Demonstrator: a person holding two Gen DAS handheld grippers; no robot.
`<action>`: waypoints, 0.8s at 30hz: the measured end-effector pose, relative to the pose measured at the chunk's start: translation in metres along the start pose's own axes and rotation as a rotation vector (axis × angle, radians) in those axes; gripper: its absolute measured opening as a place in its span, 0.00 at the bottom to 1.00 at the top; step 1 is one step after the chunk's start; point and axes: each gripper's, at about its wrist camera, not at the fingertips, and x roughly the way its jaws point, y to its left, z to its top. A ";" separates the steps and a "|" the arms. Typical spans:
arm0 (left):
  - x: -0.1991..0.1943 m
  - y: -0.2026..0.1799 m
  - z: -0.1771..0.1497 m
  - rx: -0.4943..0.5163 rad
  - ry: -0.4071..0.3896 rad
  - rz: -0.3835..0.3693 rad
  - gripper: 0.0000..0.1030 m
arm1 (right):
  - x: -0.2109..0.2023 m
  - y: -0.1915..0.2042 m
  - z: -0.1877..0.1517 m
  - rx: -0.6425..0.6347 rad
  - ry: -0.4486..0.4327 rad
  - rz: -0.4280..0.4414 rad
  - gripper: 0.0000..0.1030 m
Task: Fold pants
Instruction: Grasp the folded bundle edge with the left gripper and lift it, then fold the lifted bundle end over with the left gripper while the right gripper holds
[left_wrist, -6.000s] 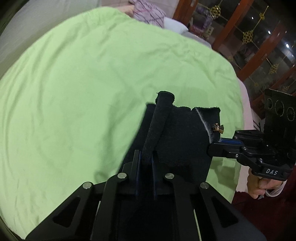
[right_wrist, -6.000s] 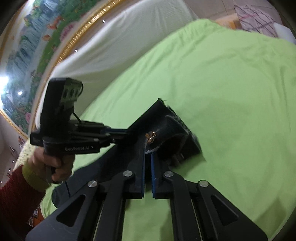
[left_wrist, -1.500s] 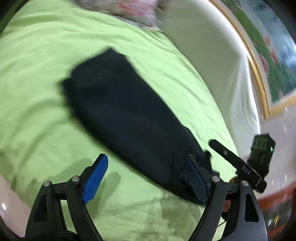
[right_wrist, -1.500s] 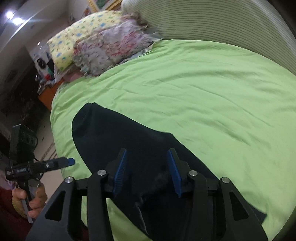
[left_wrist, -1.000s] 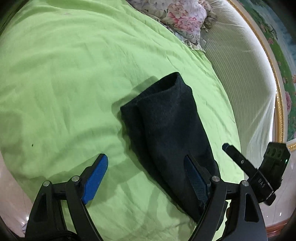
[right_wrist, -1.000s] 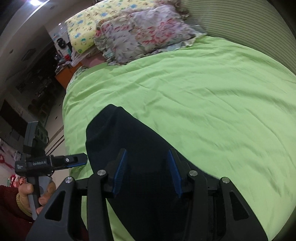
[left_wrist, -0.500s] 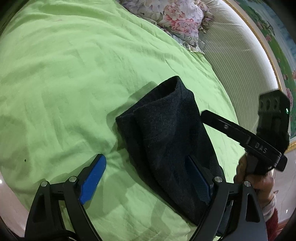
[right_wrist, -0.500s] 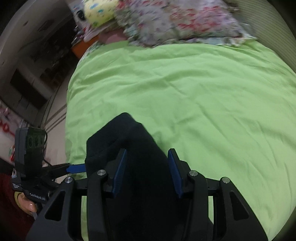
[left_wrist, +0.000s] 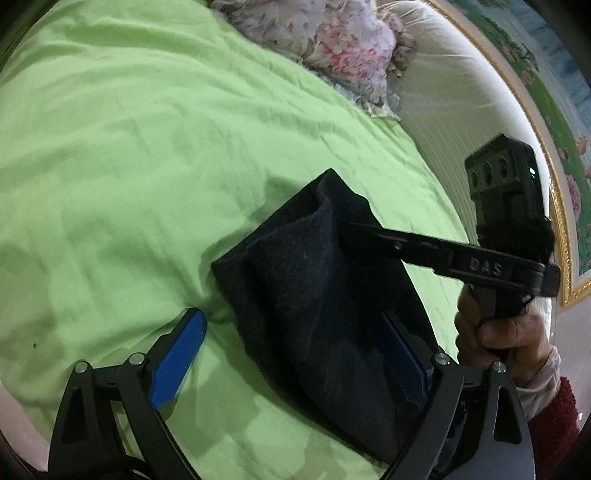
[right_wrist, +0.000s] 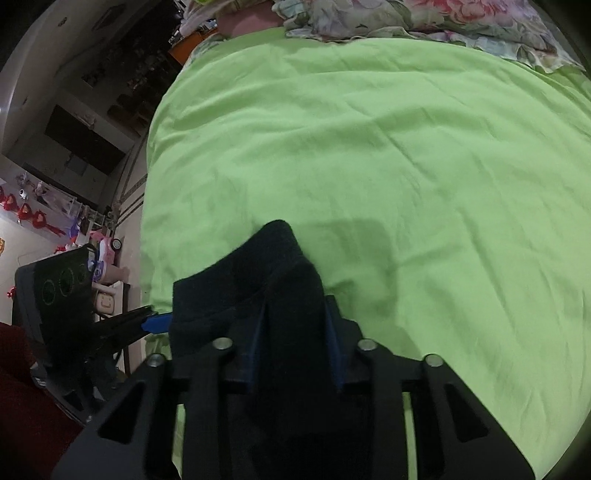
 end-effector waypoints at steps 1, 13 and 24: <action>0.001 -0.002 0.001 0.010 -0.004 0.001 0.84 | -0.006 0.000 -0.004 0.006 -0.020 0.016 0.21; -0.022 -0.061 0.000 0.157 0.026 -0.226 0.20 | -0.113 0.010 -0.055 0.066 -0.295 0.063 0.18; -0.058 -0.156 -0.039 0.350 0.050 -0.384 0.20 | -0.201 0.015 -0.149 0.199 -0.552 -0.028 0.18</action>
